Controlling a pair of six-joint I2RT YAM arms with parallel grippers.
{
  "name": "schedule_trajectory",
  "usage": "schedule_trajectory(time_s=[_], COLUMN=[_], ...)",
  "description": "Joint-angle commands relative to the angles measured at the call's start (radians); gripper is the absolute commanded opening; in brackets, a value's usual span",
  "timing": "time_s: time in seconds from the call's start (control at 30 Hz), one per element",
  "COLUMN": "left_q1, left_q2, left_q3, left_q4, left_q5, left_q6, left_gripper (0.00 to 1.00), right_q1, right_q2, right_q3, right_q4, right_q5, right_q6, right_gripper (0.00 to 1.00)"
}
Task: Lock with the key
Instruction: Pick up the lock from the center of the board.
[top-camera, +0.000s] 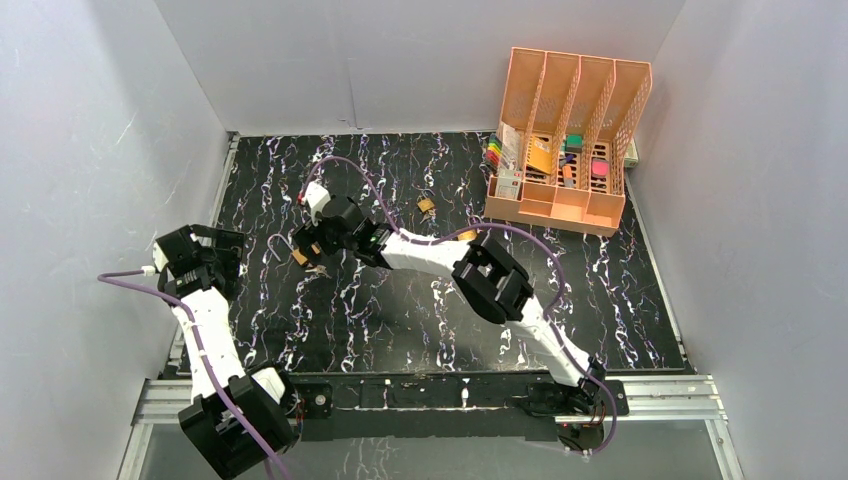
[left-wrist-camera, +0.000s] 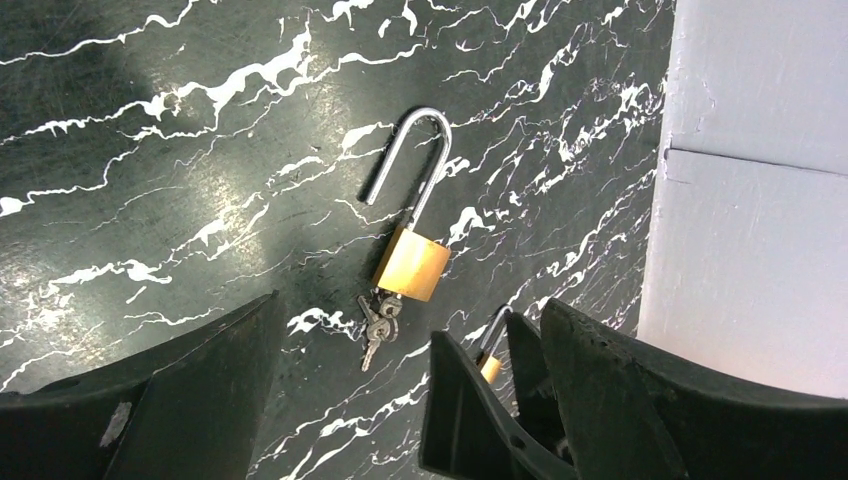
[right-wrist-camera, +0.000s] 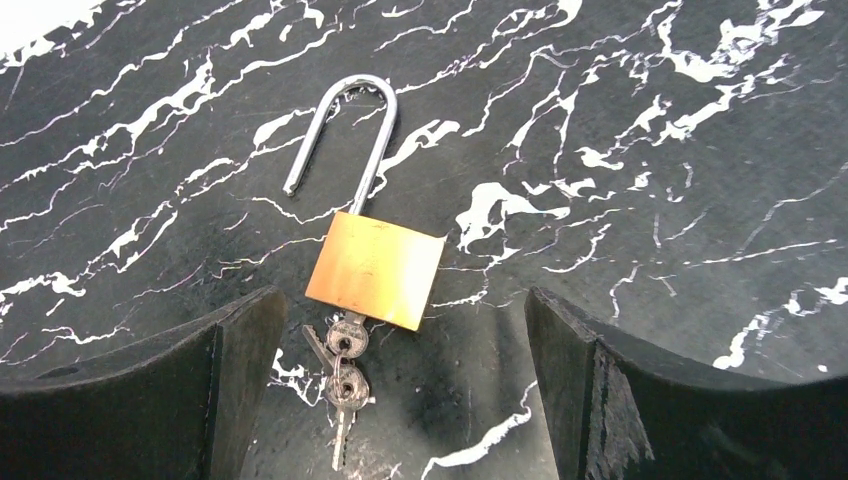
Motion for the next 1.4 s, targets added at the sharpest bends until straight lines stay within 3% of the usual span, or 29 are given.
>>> schedule_trajectory(time_s=[0.0,0.17,0.63,0.87,1.23,1.3,1.37], left_q1=[0.008,0.008,0.008,0.008,0.008,0.007,0.007], left_q2=[-0.013,-0.009,0.065,0.035,0.095,0.105,0.107], left_q3=[0.007,0.024,0.137,0.184,0.273,0.279,0.279], left_q4=[-0.006,-0.010,-0.055,-0.036,0.028,0.048,0.076], left_q5=[0.044,0.062,0.042,0.042,0.225,0.260,0.292], left_q6=[-0.019,0.002,0.096,0.112,0.220,0.251,0.274], left_gripper=[0.98,0.98,0.98,0.98,0.98,0.98,0.98], right_q1=[0.000,0.005,0.053,0.066,0.107,0.107,0.107], right_q2=[0.058,0.148,0.214,0.261,0.339,0.349,0.350], right_q3=[0.119,0.246,0.275,0.356,0.423,0.418,0.401], right_q4=[0.000,-0.089,-0.142,-0.239,-0.290,-0.294,-0.295], right_q5=[-0.043,-0.029,0.061,0.139,0.273,0.280,0.289], right_q6=[0.028,0.040,0.066,0.075,0.036,0.046,0.047], right_gripper=[0.98,0.98,0.95,0.88,0.86,0.81,0.69])
